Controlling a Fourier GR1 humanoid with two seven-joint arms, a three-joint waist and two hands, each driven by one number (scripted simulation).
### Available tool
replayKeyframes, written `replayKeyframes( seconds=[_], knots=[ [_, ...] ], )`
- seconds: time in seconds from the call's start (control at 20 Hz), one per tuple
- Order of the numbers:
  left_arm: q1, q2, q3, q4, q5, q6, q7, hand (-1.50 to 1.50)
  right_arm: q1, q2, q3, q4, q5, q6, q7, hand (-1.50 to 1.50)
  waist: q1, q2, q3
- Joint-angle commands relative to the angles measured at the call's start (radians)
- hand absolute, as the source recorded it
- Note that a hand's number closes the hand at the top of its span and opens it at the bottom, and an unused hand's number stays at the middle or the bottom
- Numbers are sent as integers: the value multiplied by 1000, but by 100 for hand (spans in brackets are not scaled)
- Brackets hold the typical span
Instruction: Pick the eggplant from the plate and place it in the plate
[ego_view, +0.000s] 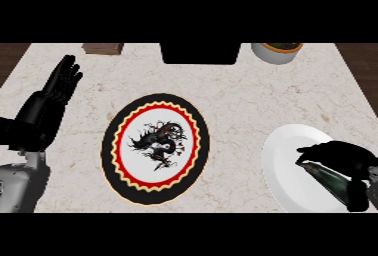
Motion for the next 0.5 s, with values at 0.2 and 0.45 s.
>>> replayKeyframes(
  seconds=[0.2,0.45],
  knots=[
    [30,-10,12,-26,-14,-8,-8,0,54,34,-82,-9,23,-243,-88,150,-3,14,21],
    [31,-6,17,-54,-5,-1,27,0,3,123,-298,50,3,-389,222,150,-6,8,23]
  ],
)
